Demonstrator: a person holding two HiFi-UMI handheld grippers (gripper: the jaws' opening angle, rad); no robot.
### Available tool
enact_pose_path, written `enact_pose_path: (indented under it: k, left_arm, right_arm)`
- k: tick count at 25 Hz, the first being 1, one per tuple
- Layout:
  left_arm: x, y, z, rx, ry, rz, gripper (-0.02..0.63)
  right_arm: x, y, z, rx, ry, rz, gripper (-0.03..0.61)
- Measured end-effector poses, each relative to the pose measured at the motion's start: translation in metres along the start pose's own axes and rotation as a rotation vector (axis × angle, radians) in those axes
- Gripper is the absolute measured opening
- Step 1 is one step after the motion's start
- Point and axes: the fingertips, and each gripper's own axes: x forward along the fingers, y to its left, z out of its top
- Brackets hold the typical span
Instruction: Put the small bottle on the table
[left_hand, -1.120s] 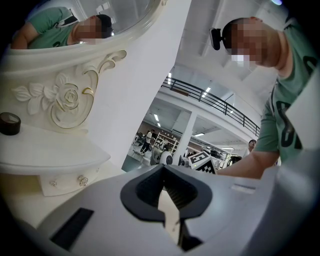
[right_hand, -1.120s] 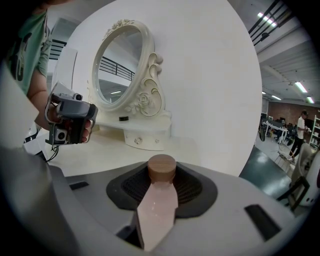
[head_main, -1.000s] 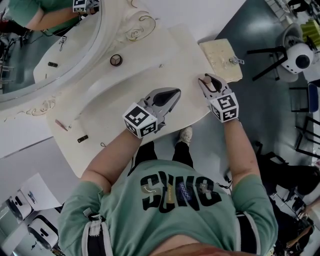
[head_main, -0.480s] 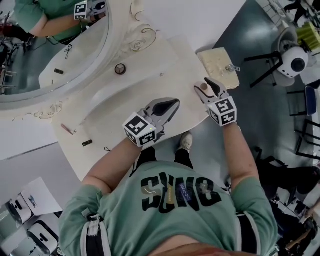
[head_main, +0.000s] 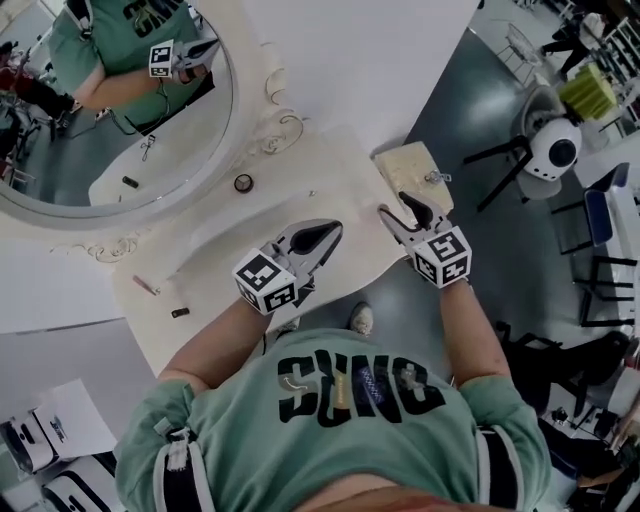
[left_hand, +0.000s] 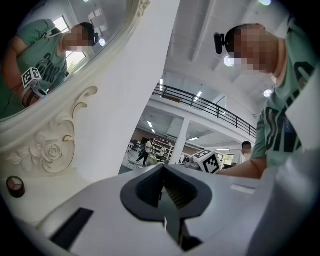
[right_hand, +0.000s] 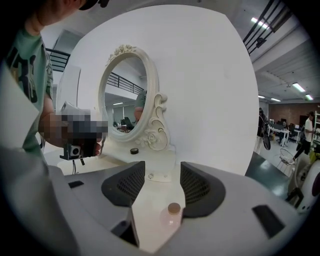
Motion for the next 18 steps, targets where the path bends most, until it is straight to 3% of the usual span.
enact_pose_path:
  k: [9,18]
  left_arm:
    - [-0.006,-0.037,0.056,0.060,-0.022,-0.040,0.008]
    - [-0.008,-0.057,0.093,0.110,-0.039,-0.061,0.008]
  right_arm:
    - [-0.068,0.015,0.076,-0.004,-0.086,-0.015,0.165]
    - [-0.124,0.019,0.116,-0.045,-0.126,-0.067,0.050]
